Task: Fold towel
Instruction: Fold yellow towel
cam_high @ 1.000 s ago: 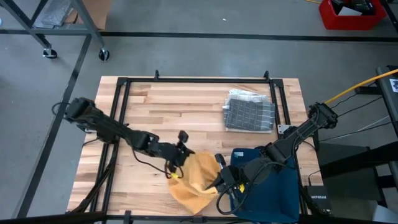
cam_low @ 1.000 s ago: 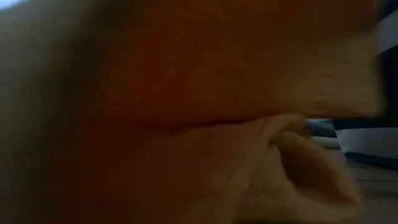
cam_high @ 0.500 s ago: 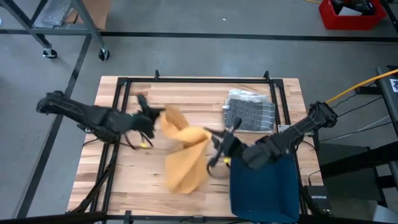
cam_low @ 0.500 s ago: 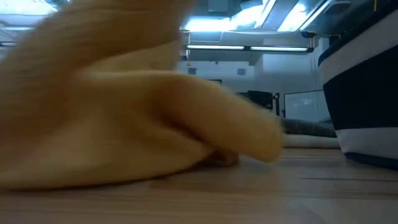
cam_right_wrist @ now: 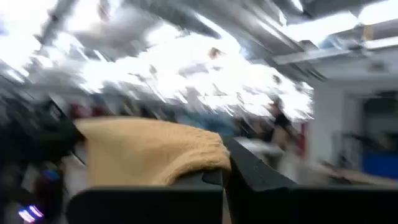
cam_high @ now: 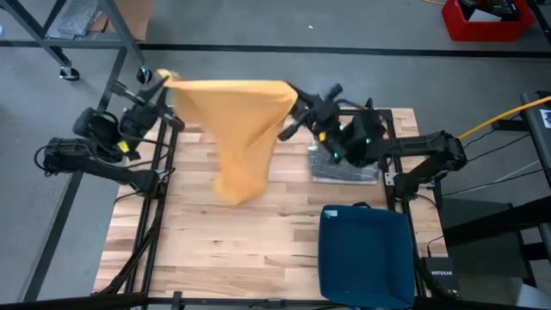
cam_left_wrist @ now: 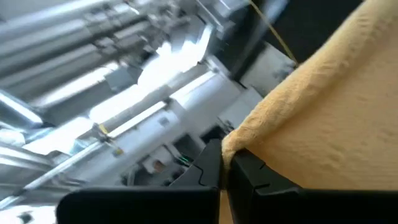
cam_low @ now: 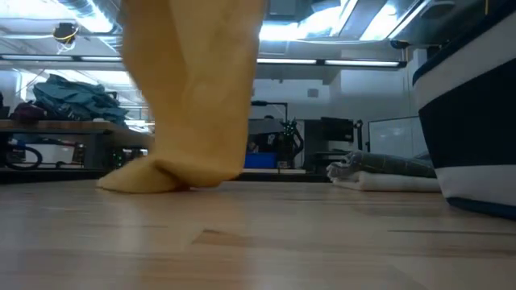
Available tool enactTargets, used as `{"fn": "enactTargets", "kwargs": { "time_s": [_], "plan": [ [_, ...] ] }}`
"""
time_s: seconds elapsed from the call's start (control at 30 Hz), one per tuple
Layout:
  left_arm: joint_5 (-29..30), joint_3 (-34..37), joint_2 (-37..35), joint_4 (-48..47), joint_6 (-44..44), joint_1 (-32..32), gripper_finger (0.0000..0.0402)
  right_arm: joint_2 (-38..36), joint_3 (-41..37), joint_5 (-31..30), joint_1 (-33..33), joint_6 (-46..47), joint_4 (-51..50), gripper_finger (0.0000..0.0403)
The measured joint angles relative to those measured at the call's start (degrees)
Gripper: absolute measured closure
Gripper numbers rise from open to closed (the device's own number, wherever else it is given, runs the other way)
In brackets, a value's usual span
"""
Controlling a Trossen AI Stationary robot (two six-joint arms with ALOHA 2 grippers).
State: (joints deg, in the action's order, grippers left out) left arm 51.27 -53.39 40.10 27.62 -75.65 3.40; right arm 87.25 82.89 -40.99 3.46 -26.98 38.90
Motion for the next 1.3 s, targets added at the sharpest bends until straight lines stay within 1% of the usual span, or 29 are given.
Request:
{"fn": "enactTargets", "kwargs": {
  "time_s": [0.03, 0.1, 0.2, 0.27, 0.37, 0.47, 0.6, 0.73, 0.83, 0.97, 1.03, 1.17, 1.3],
  "plan": [
    [-1.43, -0.21, 0.37, 1.49, -1.14, -0.96, 0.0401, -0.07, 0.0, 3.53, -1.8, 1.34, 1.32, 0.0402],
    [-4.1, -1.63, 1.64, 1.41, -1.77, -2.96, 0.0401, -0.12, 0.92, 8.89, -5.16, 4.07, 2.6, 0.0402],
    [-6.19, -4.81, 4.9, 1.29, -1.75, -5.8, 0.0401, -0.39, 3.52, 13.36, -9.39, 9.05, 1.66, 0.0402],
    [-6.26, -7.2, 7.22, 1.19, -2.41, -7.59, 0.0401, -0.47, 5.05, 16.07, -11.66, 11.66, -0.2, 0.0402],
    [-6.41, -11.55, 10.64, 1.13, -5.68, -10.19, 0.0401, -0.46, 7.63, 20.43, -14.23, 12.1, -3.21, 0.0402],
    [-8.64, -16.57, 13.75, 1.31, -8.51, -13.06, 0.0402, -0.45, 10.43, 24.68, -16.65, 13.03, -5.3, 0.0402],
    [-12.29, -23.6, 18.04, 1.3, -7.12, -17.38, 0.0401, -0.4, 13.43, 30.35, -19.9, 17.16, -7.52, 0.0402],
    [-13.01, -30.25, 22.32, 0.42, -4.7, -21.36, 0.0401, -0.4, 15.39, 35.94, -22.71, 23.79, -8.37, 0.0402],
    [-13.53, -34.72, 24.7, -4.45, -3.97, -23.87, 0.0401, -0.4, 16.22, 39.41, -24.86, 27.48, -9.26, 0.0402],
    [-16.55, -40.1, 27.85, -13.63, -2.0, -27.69, 0.0401, -0.38, 16.86, 40.03, -28.19, 31.67, -9.11, 0.0402],
    [-17.09, -42.33, 29.65, -16.07, -0.23, -29.63, 0.0401, -0.38, 16.87, 39.08, -29.63, 33.01, -8.98, 0.0402],
    [-17.46, -45.44, 32.5, -16.94, 1.96, -32.78, 0.0401, -0.38, 16.87, 39.07, -31.03, 33.26, -9.03, 0.0402],
    [-19.11, -46.95, 33.5, -16.84, 1.69, -35.37, 0.0401, -0.36, 16.87, 38.99, -30.96, 31.99, -8.49, 0.0402]
  ]
}}
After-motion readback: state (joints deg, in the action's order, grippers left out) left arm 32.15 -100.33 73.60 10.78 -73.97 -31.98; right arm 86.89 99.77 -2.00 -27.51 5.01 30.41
